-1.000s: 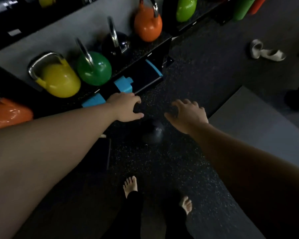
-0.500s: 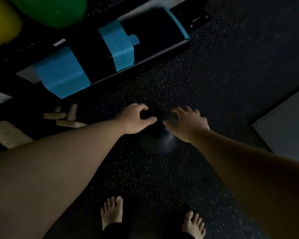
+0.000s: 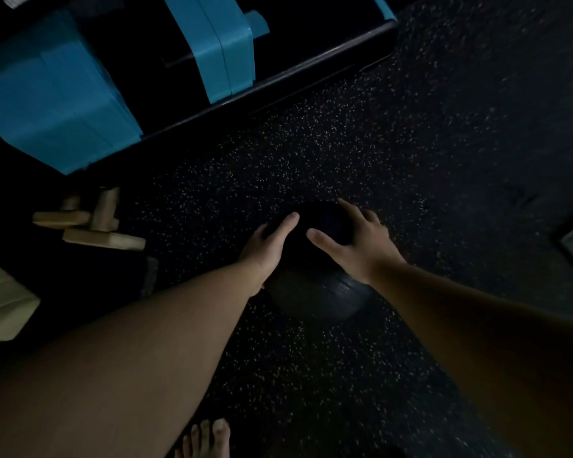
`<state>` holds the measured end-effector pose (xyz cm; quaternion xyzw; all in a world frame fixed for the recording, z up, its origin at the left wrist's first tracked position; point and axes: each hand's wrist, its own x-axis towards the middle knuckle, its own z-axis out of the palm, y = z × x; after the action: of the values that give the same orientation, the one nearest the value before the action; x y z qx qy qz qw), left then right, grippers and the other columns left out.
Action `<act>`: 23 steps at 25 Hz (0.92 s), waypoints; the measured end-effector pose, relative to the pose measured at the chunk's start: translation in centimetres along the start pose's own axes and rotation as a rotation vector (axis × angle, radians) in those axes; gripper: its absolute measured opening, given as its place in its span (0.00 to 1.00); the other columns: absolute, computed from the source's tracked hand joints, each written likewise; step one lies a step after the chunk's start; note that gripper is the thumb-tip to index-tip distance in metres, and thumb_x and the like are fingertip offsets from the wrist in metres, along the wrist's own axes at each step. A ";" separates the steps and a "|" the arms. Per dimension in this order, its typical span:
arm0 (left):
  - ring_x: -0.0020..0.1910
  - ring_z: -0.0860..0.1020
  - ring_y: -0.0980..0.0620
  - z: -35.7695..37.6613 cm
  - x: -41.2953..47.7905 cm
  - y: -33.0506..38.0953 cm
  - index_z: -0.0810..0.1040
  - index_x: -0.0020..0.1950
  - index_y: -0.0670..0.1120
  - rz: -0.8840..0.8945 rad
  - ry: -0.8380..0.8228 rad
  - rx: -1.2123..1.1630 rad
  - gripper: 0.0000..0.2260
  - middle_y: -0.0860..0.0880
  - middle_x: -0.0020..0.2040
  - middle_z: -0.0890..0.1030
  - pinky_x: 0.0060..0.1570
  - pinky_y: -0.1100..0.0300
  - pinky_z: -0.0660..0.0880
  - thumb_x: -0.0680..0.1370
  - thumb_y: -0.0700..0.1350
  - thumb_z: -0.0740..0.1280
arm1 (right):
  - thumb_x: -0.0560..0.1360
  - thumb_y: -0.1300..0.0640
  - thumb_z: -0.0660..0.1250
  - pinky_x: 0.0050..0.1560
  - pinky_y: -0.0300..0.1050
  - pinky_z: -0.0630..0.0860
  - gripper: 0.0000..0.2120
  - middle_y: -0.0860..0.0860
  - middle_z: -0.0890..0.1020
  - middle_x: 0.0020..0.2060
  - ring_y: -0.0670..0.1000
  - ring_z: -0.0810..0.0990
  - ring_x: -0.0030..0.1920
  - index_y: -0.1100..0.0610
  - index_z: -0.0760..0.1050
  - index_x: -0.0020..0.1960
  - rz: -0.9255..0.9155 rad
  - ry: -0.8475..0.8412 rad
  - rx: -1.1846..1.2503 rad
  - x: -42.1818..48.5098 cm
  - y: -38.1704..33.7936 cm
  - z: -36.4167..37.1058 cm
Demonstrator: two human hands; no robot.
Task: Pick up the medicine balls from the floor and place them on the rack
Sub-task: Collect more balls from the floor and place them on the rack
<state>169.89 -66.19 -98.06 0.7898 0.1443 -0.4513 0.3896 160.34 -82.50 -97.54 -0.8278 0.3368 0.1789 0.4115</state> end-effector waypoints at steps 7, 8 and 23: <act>0.61 0.74 0.51 -0.3 -6.6 2.8 0.71 0.76 0.59 0.152 0.085 -0.021 0.36 0.52 0.72 0.75 0.53 0.55 0.71 0.71 0.70 0.71 | 0.65 0.22 0.65 0.72 0.61 0.71 0.49 0.49 0.65 0.77 0.57 0.65 0.77 0.38 0.59 0.81 -0.066 0.152 0.217 -6.4 -0.7 -2.6; 0.62 0.75 0.50 -0.8 -8.5 4.0 0.71 0.76 0.59 0.179 0.094 -0.014 0.35 0.52 0.72 0.75 0.54 0.55 0.72 0.72 0.69 0.72 | 0.64 0.22 0.65 0.72 0.60 0.71 0.49 0.49 0.65 0.77 0.57 0.64 0.77 0.38 0.60 0.82 -0.070 0.178 0.246 -7.9 -1.9 -4.1; 0.67 0.77 0.48 -15.3 -53.2 38.6 0.79 0.66 0.55 0.685 0.229 -0.133 0.23 0.55 0.58 0.81 0.55 0.61 0.71 0.75 0.64 0.73 | 0.65 0.23 0.67 0.71 0.59 0.71 0.49 0.51 0.66 0.75 0.58 0.62 0.76 0.39 0.60 0.82 -0.415 0.449 0.211 -34.8 -34.8 -44.4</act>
<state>172.15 -73.43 -31.01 0.8106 -0.0570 -0.1930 0.5500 161.03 -88.75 -31.58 -0.8504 0.2599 -0.1316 0.4382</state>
